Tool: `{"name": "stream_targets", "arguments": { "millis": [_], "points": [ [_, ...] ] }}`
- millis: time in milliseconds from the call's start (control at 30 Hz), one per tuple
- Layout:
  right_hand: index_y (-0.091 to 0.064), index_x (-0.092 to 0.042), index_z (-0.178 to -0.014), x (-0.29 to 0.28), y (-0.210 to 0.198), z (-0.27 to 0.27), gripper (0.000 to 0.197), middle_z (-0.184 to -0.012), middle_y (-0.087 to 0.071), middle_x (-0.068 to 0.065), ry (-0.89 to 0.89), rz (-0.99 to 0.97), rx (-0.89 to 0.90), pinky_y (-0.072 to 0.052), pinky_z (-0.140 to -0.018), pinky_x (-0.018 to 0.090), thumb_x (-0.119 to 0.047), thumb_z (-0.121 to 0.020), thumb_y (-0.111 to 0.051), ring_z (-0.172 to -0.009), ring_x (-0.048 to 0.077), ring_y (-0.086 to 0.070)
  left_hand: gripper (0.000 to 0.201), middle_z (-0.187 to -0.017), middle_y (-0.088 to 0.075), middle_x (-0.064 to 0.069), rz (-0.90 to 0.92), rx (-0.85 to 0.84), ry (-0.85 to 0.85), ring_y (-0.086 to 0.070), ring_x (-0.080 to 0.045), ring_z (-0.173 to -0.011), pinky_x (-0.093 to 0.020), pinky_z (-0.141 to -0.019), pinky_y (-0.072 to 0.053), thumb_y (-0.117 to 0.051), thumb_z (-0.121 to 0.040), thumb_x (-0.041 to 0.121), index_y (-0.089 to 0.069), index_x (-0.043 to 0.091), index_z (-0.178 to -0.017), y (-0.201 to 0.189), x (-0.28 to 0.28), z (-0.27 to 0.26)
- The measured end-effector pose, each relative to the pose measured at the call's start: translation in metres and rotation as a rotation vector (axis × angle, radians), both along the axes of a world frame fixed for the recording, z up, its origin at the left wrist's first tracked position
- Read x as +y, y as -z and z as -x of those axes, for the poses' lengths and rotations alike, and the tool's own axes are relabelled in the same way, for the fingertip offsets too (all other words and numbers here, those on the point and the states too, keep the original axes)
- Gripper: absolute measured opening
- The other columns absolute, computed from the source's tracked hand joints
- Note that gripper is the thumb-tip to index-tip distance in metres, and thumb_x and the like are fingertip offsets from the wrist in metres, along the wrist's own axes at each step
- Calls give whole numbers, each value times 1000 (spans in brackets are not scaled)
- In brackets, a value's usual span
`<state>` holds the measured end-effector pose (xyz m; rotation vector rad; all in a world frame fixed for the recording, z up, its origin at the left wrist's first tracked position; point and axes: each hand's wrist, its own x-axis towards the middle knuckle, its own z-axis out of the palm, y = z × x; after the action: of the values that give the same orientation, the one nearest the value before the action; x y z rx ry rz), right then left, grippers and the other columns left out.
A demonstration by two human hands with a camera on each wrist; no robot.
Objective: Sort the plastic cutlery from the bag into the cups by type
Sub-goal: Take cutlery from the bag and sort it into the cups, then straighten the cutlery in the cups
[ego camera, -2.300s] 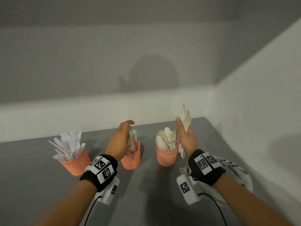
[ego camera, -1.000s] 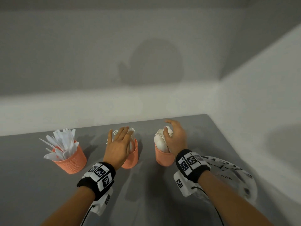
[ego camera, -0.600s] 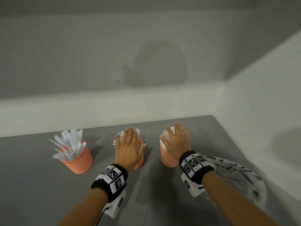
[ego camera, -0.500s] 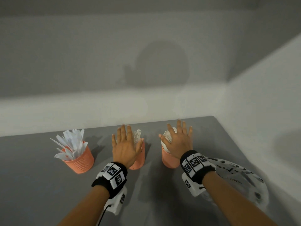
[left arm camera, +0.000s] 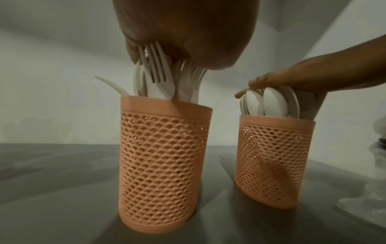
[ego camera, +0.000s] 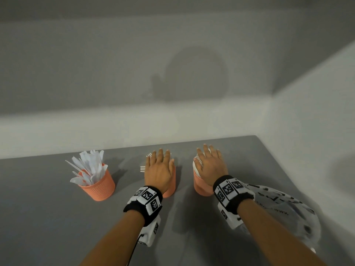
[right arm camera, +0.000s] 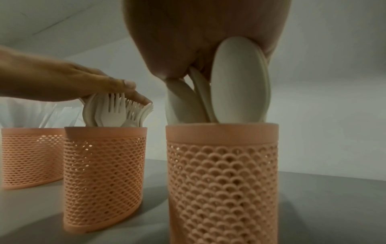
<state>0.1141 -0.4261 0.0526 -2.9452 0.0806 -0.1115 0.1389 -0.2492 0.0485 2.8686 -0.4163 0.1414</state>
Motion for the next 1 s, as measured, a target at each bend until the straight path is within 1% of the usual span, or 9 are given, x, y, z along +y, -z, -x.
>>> {"name": "stream_targets", "arguments": {
  "millis": [133,233,400,567,733,800,867,933,1000],
  "points": [
    [-25,-17,-147,-1,-2,1,94,-155,-22,14,8,45,49,-11,-117,42,-59,-72,13,-143,30,-19,85,-155,-25,-9,1,24,-2,-17,-28,-144,-45,-118,-10,12,-79,52,-27,18,-146,-2,1,-4],
    [-18,-18,-149,-1,-4,3,66,-157,-13,15,27,0,98,-6,-118,44,-56,-95,-16,-145,30,-11,69,-158,-8,-11,12,72,-26,-4,-26,-147,-46,-117,0,-10,-93,58,-14,18,-149,-4,0,-1],
    [-14,-20,-150,2,-12,4,63,-159,-2,14,62,-136,108,3,-117,48,-52,-96,-23,-147,28,3,81,-159,1,-10,-6,58,2,2,-24,-147,-46,-117,4,-7,-83,63,-3,18,-150,-5,-2,11],
    [-27,-21,-146,-1,-36,9,55,-158,-15,12,60,-330,24,-6,-118,46,-47,-98,-27,-146,25,-9,70,-159,-2,-12,121,-42,18,0,-25,-147,-44,-118,0,-23,-94,55,-3,17,-150,-30,-1,21],
    [-46,-12,-136,3,-76,31,44,-138,-51,9,-34,-679,-176,-32,-110,35,-34,-98,-41,-130,23,-43,60,-157,-17,-12,330,-119,84,-14,-25,-145,-40,-118,-13,-36,-98,36,-13,13,-149,-70,14,43],
    [-54,-13,-126,6,-91,49,34,-118,-64,11,-54,-784,-216,-41,-97,29,-27,-97,-45,-113,21,-56,51,-145,-42,-12,408,-120,137,-39,-25,-134,-37,-109,-32,-43,-97,26,-30,11,-144,-81,28,56],
    [-62,-11,-114,10,-101,66,25,-102,-69,12,-86,-838,-241,-45,-84,22,-19,-95,-48,-93,16,-62,36,-116,-64,-10,424,-104,220,-60,-25,-108,-35,-94,-46,-49,-95,19,-49,10,-130,-90,44,74],
    [-66,-9,-107,14,-103,86,21,-92,-70,10,-94,-863,-248,-47,-78,15,-12,-93,-51,-78,7,-63,29,-94,-71,-7,363,-46,303,-65,-20,-85,-33,-81,-51,-51,-91,23,-61,11,-115,-90,65,95],
    [-67,-10,-101,15,-95,107,18,-87,-68,4,-76,-854,-240,-46,-73,8,-9,-90,-54,-68,-6,-60,31,-81,-71,2,302,67,390,-61,-4,-68,-24,-69,-48,-48,-83,34,-67,19,-102,-85,90,122]
  ]
}}
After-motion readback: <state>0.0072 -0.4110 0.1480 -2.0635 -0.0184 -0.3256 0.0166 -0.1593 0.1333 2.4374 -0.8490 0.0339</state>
